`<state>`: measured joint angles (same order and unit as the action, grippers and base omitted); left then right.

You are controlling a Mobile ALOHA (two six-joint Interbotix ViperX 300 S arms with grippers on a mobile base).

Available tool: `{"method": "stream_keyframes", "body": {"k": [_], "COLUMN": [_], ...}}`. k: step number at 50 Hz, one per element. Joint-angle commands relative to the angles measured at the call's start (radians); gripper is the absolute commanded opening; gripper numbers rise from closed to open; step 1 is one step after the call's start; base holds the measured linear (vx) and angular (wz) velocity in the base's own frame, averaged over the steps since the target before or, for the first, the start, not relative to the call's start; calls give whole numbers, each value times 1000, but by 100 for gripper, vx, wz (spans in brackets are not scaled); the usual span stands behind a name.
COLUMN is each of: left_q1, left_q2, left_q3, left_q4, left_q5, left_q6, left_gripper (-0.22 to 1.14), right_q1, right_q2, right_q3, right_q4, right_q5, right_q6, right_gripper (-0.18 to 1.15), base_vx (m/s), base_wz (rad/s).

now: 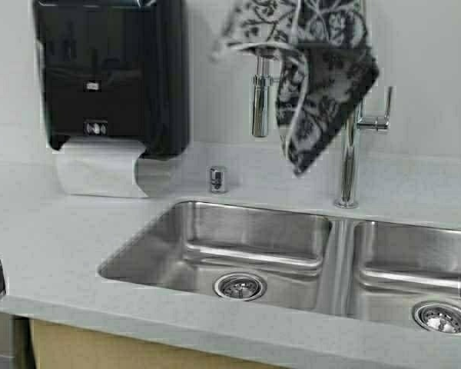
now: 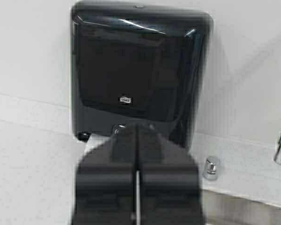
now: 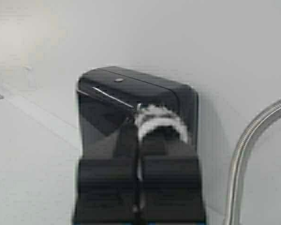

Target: Get the cloth and wipe up the spill under the wine glass

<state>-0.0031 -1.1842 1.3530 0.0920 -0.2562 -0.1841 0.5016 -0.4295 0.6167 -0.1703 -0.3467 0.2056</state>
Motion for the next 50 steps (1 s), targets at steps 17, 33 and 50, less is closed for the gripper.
{"method": "stream_keyframes", "body": {"k": [17, 33, 50], "left_q1": [3, 2, 2], "left_q2": [9, 9, -21], "left_q3": [-12, -14, -8], "left_q4": [-2, -14, -15], "left_q5": [-3, -3, -3], "left_q6": [-3, -5, -9], "left_gripper": [3, 3, 3], "right_q1": [2, -8, -8], "right_q2": [-6, 49, 57], "right_q3": [29, 38, 58], "right_q4": [0, 0, 0], "right_q5": [-5, -8, -14], "right_q6": [0, 0, 2], "right_gripper": [7, 7, 7], "base_vx": [-17, -19, -16], "base_wz": [12, 22, 32]}}
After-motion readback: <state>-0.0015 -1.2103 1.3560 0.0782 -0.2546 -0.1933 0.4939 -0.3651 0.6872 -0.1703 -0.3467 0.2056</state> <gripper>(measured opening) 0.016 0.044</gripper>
